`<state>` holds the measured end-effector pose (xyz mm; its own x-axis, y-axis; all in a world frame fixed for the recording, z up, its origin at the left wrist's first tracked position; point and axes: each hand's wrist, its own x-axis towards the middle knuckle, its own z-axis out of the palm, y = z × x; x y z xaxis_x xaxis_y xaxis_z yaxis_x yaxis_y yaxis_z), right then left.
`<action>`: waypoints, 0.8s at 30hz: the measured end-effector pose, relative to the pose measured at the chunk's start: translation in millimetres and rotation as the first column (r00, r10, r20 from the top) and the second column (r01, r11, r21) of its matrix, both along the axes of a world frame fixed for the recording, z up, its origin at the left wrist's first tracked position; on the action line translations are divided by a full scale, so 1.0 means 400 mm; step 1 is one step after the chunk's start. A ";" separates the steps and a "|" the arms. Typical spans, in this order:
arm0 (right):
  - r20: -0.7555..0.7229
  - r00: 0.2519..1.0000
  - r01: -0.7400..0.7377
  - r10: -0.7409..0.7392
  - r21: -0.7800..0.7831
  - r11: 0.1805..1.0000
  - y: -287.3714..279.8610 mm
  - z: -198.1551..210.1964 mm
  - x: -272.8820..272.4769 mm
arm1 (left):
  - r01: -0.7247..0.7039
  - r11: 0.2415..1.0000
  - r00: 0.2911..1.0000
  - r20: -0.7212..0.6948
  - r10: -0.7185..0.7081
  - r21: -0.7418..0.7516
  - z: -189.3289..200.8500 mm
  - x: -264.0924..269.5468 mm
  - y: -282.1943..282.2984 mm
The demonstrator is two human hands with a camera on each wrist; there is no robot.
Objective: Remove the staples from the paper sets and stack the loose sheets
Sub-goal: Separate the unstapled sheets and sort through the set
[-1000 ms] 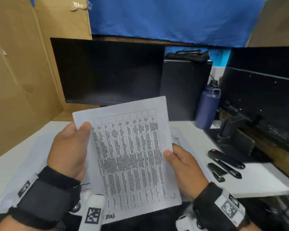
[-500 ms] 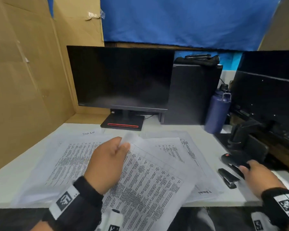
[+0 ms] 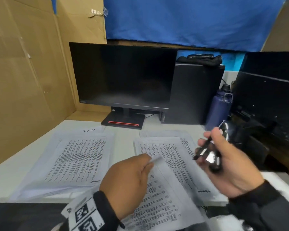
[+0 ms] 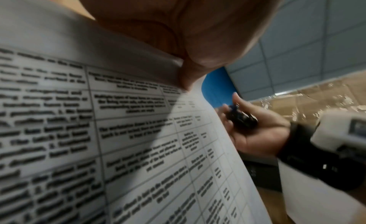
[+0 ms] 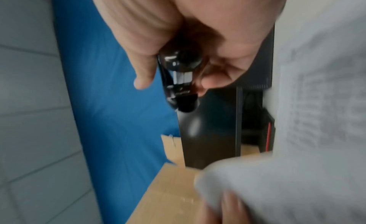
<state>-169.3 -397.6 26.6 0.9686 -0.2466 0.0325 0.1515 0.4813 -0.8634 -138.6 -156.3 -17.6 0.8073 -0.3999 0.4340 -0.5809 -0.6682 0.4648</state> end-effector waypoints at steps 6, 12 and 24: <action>0.020 0.987 0.156 -0.157 0.059 0.986 0.133 -0.026 -0.022 | 0.040 0.993 0.990 0.132 -0.055 0.112 -0.027 -0.021 -0.020; 0.147 0.953 0.295 -0.263 -0.280 0.913 0.192 -0.043 -0.026 | 0.029 0.997 0.996 0.077 -0.035 0.072 -0.013 -0.020 -0.029; 0.203 0.881 0.463 -0.427 -0.552 0.693 0.212 -0.076 -0.010 | 0.051 0.997 0.998 -0.036 -0.049 0.055 -0.013 -0.048 -0.055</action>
